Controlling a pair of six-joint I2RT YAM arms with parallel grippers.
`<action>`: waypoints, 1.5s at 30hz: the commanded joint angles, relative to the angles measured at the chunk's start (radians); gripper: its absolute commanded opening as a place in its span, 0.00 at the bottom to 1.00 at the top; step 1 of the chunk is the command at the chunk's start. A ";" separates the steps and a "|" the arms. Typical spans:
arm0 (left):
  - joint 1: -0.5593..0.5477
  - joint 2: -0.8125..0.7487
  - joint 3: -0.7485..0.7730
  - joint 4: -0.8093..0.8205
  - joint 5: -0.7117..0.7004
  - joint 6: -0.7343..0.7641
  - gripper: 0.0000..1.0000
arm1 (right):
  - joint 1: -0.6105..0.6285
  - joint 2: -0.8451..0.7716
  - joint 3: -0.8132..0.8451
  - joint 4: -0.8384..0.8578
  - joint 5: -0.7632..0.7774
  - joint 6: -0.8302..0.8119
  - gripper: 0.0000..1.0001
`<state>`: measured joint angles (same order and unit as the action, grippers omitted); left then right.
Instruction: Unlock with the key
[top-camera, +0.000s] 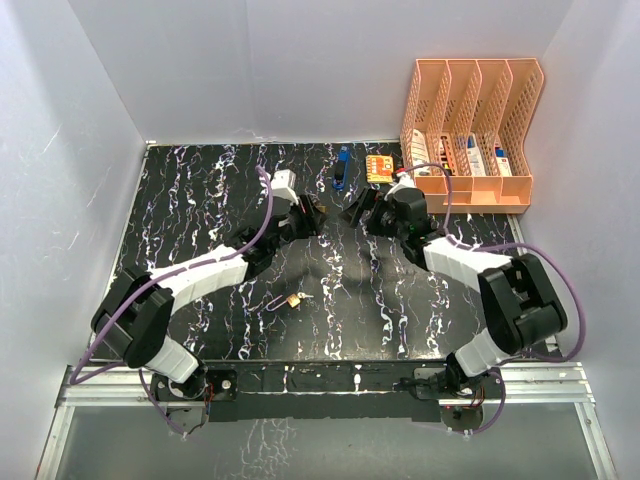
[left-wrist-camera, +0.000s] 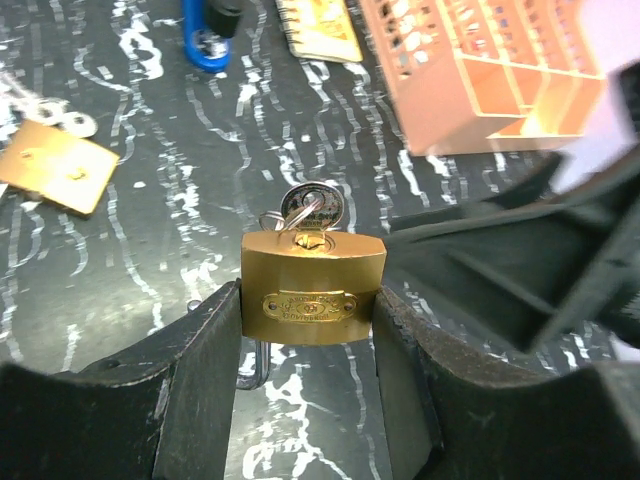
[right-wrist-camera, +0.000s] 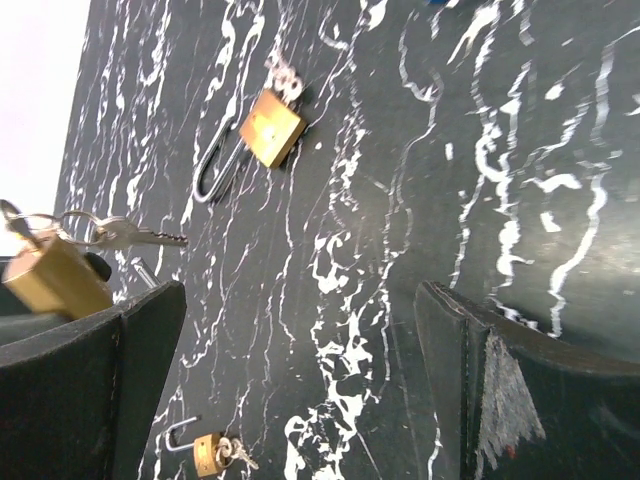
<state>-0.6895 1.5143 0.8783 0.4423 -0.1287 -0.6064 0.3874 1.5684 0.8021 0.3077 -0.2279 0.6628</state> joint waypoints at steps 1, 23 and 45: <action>0.030 -0.036 0.070 -0.080 -0.076 0.067 0.00 | -0.007 -0.126 -0.015 -0.064 0.154 -0.086 0.98; 0.061 0.156 0.156 -0.432 0.013 0.429 0.00 | -0.007 -0.235 -0.047 -0.086 0.157 -0.159 0.98; 0.060 0.233 0.121 -0.464 -0.026 0.510 0.00 | -0.007 -0.225 -0.033 -0.091 0.131 -0.162 0.98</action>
<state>-0.6300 1.7626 0.9985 -0.0143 -0.1394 -0.1154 0.3794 1.3602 0.7551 0.1814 -0.0887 0.5068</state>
